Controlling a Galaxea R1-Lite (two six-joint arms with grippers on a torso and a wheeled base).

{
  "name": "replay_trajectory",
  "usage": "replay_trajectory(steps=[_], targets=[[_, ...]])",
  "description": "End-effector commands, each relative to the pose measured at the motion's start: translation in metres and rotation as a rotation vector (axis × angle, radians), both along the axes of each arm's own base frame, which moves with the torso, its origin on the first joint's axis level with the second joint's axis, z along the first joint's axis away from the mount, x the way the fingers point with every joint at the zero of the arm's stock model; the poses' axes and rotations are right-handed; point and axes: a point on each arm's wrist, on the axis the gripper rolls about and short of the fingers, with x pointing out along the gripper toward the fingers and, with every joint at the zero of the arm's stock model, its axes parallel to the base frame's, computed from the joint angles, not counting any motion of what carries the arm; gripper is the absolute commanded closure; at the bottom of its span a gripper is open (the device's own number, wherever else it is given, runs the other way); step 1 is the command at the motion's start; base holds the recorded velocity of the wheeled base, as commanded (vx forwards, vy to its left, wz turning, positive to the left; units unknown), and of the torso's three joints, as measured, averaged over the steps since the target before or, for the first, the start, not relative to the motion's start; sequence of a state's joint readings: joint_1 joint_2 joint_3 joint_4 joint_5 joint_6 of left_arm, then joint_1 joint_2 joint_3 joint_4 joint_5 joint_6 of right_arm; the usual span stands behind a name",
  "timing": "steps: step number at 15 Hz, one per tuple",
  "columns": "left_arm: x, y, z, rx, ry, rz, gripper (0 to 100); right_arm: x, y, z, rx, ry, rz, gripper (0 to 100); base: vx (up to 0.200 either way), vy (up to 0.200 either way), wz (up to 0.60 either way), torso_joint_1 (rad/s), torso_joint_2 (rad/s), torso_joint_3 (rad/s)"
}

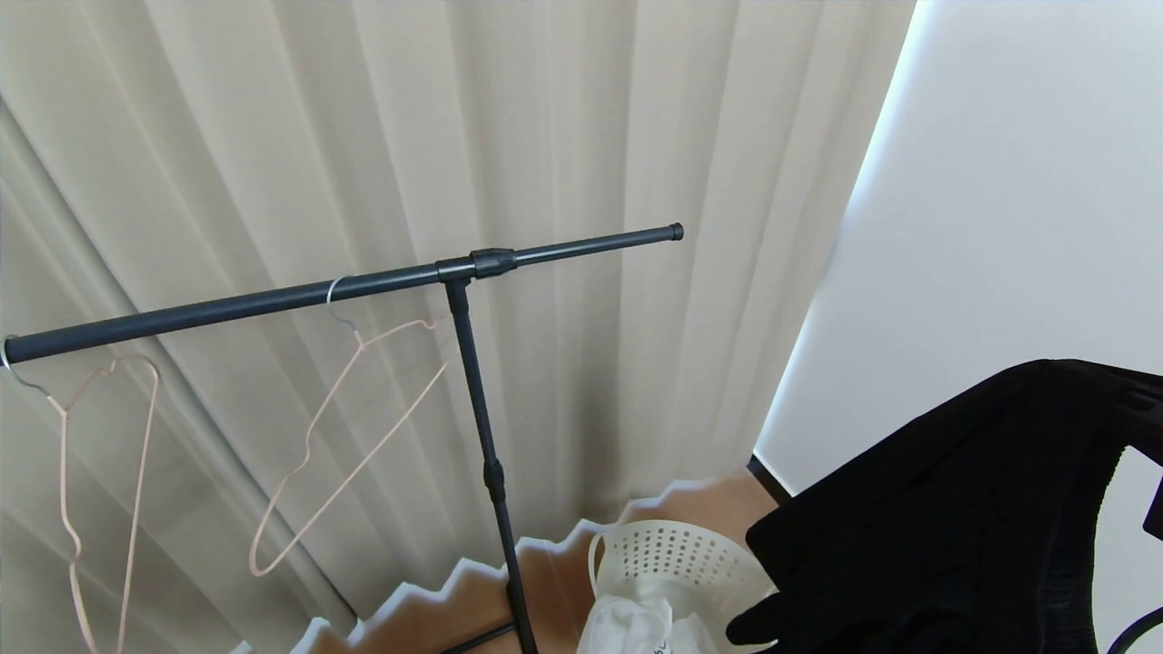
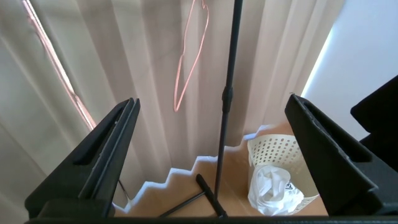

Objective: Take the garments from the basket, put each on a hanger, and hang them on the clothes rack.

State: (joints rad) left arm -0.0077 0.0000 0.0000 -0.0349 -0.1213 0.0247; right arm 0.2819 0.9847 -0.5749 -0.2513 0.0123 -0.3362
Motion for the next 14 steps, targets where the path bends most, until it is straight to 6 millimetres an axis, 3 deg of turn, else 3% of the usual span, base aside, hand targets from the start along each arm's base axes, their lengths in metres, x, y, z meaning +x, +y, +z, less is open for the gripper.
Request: replay_trajectory(steps=[1,10,14], targets=[[0.0000,0.0000,0.0000,0.000,0.000,0.000,0,0.0004,0.0002,-0.0001,-0.003,0.000,0.001,100,0.000,0.000,0.00,0.154,-0.35,-0.183],[0.0000,0.0000,0.0000,0.001,-0.001,0.002,0,-0.0004,0.0000,-0.0013,-0.009,0.000,0.003,100,0.000,0.000,0.00,0.121,-0.26,-0.138],[0.0000,0.0000,0.0000,0.001,-0.001,0.002,0,-0.0007,-0.0002,-0.0013,-0.011,-0.001,0.000,100,0.000,0.000,0.15,0.001,0.00,-0.001]])
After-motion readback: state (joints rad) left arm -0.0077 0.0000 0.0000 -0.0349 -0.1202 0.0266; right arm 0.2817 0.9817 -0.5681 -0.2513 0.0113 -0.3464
